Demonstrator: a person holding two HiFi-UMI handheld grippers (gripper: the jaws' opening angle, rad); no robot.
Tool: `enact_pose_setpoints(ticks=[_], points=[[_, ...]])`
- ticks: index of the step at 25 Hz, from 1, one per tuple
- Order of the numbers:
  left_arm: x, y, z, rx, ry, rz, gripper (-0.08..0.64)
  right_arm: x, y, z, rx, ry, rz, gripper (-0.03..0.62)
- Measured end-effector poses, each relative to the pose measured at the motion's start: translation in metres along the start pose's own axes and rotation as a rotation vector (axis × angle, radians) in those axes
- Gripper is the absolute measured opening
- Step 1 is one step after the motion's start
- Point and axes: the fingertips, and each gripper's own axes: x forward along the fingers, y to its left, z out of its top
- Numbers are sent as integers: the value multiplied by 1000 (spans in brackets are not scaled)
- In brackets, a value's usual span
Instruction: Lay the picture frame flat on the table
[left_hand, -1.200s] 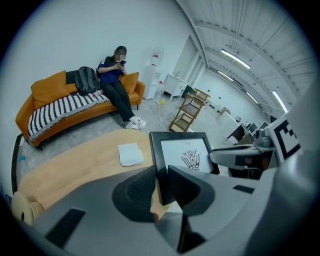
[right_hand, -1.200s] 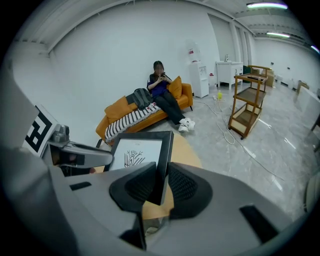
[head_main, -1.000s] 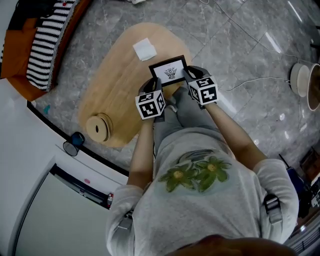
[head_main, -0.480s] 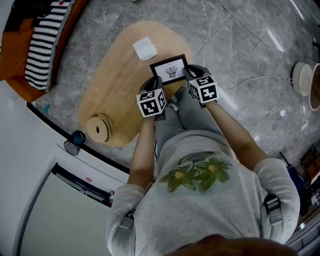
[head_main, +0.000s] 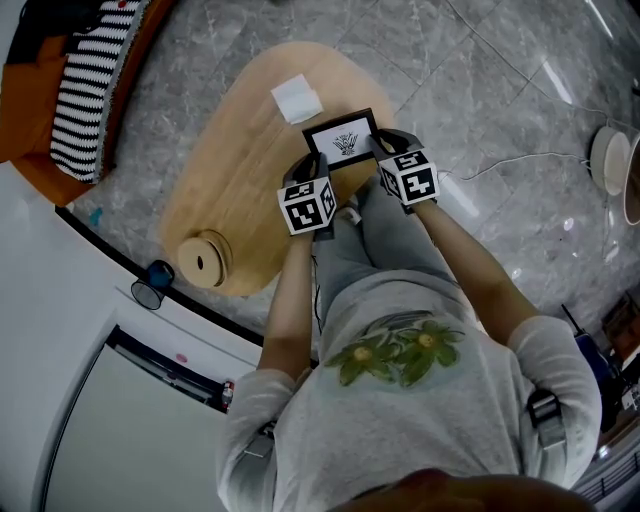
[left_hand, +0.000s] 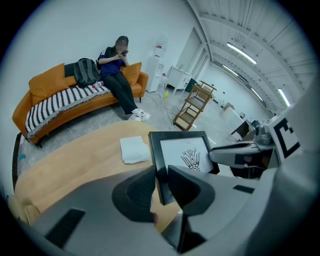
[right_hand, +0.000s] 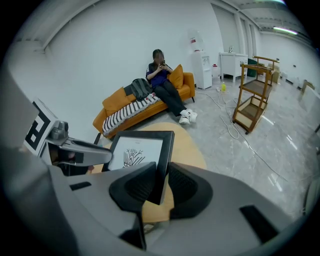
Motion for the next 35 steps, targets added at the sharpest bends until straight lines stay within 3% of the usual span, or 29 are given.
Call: enact_pose_setpoints(ticks=[35], points=[[67, 32, -41, -28, 47, 11, 94, 72, -18, -38, -21, 80, 10, 86]])
